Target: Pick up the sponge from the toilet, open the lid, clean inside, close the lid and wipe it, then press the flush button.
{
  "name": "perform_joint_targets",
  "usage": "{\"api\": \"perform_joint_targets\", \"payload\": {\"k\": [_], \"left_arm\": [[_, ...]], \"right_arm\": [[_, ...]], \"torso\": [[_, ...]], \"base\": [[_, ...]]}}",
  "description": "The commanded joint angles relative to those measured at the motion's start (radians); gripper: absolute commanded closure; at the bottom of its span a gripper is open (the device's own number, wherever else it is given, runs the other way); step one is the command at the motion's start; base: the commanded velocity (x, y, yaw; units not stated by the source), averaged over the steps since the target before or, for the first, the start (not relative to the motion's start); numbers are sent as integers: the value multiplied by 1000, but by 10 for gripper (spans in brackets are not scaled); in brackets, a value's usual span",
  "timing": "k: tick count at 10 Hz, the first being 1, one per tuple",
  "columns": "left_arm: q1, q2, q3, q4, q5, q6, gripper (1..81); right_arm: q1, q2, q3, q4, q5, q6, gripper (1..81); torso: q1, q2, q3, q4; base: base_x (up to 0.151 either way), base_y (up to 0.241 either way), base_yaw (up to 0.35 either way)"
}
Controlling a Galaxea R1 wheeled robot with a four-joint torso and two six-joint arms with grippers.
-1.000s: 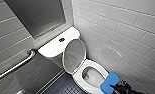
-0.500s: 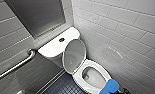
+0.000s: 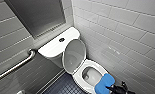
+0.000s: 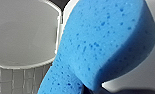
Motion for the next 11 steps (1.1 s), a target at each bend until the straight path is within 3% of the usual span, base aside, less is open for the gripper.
{"api": "perform_joint_targets", "payload": {"k": [1,3,7,11], "left_arm": [[37,-7,11,4,95,6,10],[37,-7,11,4,92,6,10],[31,-9,11,4,95,4,10],[30,-13,11,3,93,4,10]], "right_arm": [[281,156,-188,-5,-323,-4,811],[351,270,-343,-19,-405,-5,811],[492,430,-524,-49,-508,-5,811],[503,556,-627,-126,-522,-4,811]], "torso": [[0,0,0,0],[0,0,0,0],[0,0,0,0],[0,0,0,0]], "base": [[0,0,0],[0,0,0],[0,0,0],[0,0,0]]}}
